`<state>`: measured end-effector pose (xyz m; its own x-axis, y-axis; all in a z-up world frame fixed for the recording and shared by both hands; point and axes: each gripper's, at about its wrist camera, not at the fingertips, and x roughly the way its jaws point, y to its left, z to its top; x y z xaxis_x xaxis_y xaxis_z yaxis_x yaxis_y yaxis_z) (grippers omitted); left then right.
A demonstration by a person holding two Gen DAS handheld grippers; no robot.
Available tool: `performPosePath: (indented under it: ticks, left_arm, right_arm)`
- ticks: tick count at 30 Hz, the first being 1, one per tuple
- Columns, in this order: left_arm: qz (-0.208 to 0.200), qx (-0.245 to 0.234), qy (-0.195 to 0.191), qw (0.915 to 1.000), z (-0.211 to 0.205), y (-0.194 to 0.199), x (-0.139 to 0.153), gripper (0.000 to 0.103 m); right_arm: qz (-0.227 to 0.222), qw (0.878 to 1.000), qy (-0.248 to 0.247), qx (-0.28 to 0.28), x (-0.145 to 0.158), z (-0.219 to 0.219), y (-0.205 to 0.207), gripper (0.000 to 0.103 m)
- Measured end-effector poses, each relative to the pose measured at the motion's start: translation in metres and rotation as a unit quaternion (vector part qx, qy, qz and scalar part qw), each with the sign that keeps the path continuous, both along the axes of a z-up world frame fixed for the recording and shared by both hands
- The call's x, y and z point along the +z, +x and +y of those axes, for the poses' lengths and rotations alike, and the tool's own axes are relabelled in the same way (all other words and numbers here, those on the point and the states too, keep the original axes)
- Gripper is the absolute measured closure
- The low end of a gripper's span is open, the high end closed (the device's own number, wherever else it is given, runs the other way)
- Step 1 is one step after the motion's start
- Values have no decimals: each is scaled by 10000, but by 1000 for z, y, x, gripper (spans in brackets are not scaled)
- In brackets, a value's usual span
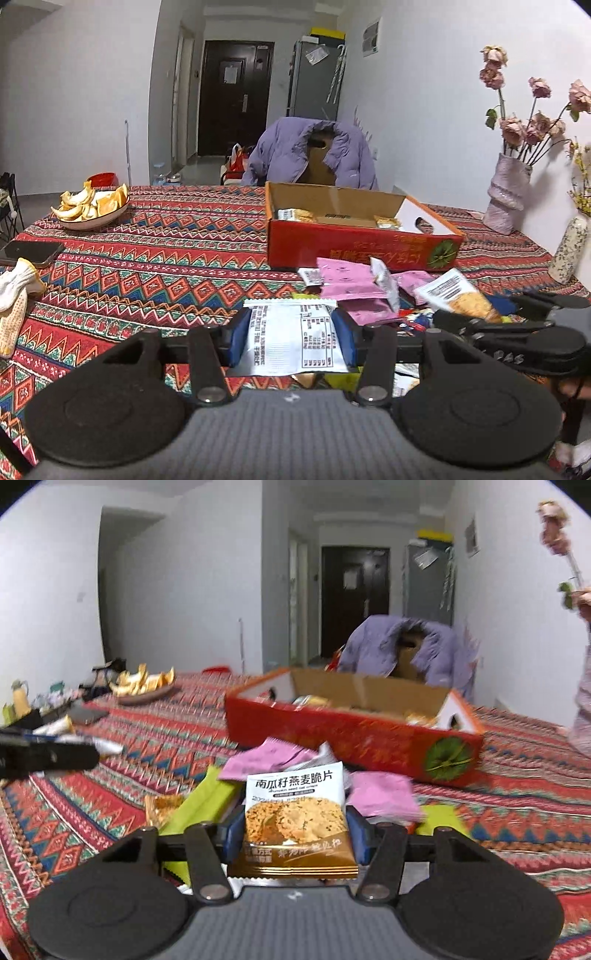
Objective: Organize snacks
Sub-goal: 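Lower the white packets into the red box and open both grippers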
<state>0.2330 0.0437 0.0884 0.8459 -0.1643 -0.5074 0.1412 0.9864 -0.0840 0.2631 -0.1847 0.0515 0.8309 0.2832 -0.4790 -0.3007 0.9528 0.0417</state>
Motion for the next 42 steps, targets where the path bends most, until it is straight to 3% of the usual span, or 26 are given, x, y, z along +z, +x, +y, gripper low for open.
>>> performPosePath:
  ticks: [13,25,30,34,39,42]
  left_arm:
    - [-192,-237,-42,9995,-37,-35,6,54]
    - [-274,-343,-16,9990,-44,9,18,54]
    - [-432,-402,36,9982,-49,65,34,54]
    - [-362,-395,-194,9984,-51,126,42,54]
    - [-10,-406,-283,9988,-61,222,42,54]
    - [381,-445,-357,9976,-72,284,34,54]
  right_arm:
    - [-366,9988,133,-282,21,-50,-64,48]
    - [-356,9985,257,-316,24,-59,-43,48]
    - [-306,9980,529,-147,39,-70,-5,48]
    - [-224,9971,728,-17,52,-80,46,49]
    - [119,9974,713,69,60,-86,143,48]
    - [561,9961,676,93,52,-87,218,48]
